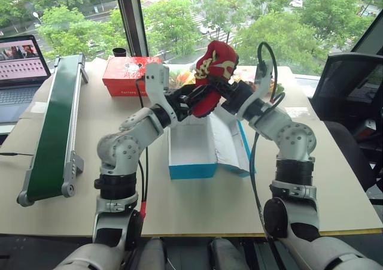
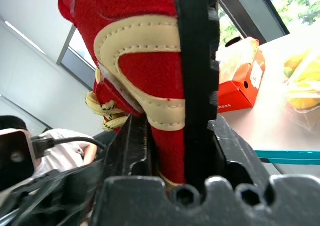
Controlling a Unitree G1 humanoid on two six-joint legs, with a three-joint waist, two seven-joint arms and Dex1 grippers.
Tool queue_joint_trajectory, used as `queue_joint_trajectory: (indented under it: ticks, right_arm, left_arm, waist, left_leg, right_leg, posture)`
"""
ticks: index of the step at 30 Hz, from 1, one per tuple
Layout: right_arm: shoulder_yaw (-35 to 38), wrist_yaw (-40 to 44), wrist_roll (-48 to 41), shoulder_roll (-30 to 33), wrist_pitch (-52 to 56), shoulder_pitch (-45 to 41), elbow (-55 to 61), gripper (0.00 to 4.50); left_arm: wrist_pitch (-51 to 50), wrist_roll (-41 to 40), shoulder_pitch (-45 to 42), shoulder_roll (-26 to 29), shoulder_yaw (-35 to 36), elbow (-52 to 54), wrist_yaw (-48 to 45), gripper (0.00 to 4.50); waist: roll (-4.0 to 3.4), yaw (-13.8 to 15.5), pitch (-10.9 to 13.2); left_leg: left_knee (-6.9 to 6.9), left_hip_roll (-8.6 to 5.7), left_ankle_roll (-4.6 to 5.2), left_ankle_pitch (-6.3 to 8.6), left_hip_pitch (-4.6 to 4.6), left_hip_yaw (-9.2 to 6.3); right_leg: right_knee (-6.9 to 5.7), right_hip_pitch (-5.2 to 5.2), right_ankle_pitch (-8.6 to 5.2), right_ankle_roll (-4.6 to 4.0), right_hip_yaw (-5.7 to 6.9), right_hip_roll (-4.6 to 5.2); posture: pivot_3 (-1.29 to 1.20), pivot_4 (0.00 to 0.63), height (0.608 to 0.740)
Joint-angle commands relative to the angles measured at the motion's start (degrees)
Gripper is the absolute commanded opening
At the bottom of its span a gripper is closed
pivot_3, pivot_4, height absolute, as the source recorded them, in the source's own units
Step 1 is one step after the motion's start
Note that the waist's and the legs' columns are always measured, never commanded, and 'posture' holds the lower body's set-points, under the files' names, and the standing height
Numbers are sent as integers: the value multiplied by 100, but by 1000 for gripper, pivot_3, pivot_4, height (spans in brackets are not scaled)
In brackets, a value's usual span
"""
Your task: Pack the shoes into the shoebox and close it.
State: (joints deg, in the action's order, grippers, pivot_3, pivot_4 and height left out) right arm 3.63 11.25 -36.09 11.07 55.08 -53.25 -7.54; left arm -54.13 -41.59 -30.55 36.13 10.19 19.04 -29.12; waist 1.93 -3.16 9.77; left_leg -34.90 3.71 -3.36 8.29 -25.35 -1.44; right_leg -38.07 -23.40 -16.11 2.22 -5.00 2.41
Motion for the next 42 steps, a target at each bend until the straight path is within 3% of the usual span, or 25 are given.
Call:
queue_joint_trajectory:
  ticks: [1, 4, 20, 23, 25, 33, 42]
  right_arm:
    - [-578, 21, 220, 79, 989, -297, 65, 699]
    - [-658, -2, 345, 14, 1433, -298, -268, 699]
    - [-1633, 188, 1875, 360, 942, 231, -491, 699]
    - [-1522, 164, 1956, 271, 938, 318, -547, 699]
    - [-1384, 118, 1965, 177, 951, 352, -554, 1675]
    - [-1257, 8, 2251, -34, 642, 295, -328, 4322]
    - [-1080, -5, 2389, -225, 325, -95, -66, 4421]
  left_arm:
    - [490, 465, 210, 498, -416, 247, -586, 4500]
    - [644, 606, 254, 536, -549, 229, -667, 4500]
    - [744, 850, 145, 197, -677, 234, -626, 4500]
    - [735, 878, 87, 180, -683, 225, -656, 4500]
    - [725, 889, 50, 175, -679, 227, -667, 4500]
    - [716, 918, 25, 183, -678, 214, -721, 4500]
    - [672, 994, -27, 239, -614, 175, -786, 4500]
  waist:
    - [0, 35, 0]
    - [0, 98, 0]
    - [0, 59, 0]
    - [1, 60, 0]
    - [1, 61, -1]
    - [1, 60, -1]
    - [1, 59, -1]
  left_leg:
    - [-1, 0, 0, 0, 0, 0]
    - [-5, 0, 0, 0, 0, 0]
    - [-6, 1, 0, 0, -13, 1]
    - [-9, 1, 0, 0, -11, 1]
    - [-11, 1, 1, 0, -6, 0]
    - [-5, 0, 1, 0, 6, 0]
    - [-6, 0, 1, 0, 5, 0]
  right_leg:
    - [2, 1, 0, 0, 0, 0]
    - [1, 3, 0, -1, 2, 0]
    - [-1, -10, -1, -1, 0, 0]
    - [0, -6, -1, 0, 0, 0]
    - [-1, -1, -1, 0, 1, 0]
    - [1, 8, -1, 0, 0, 0]
    - [0, 8, -1, 0, 1, 0]
  posture:
    - [0, 150, 739]
    - [0, 150, 739]
    - [0, 150, 739]
    - [0, 150, 739]
    - [0, 150, 739]
    - [0, 150, 739]
    - [0, 150, 739]
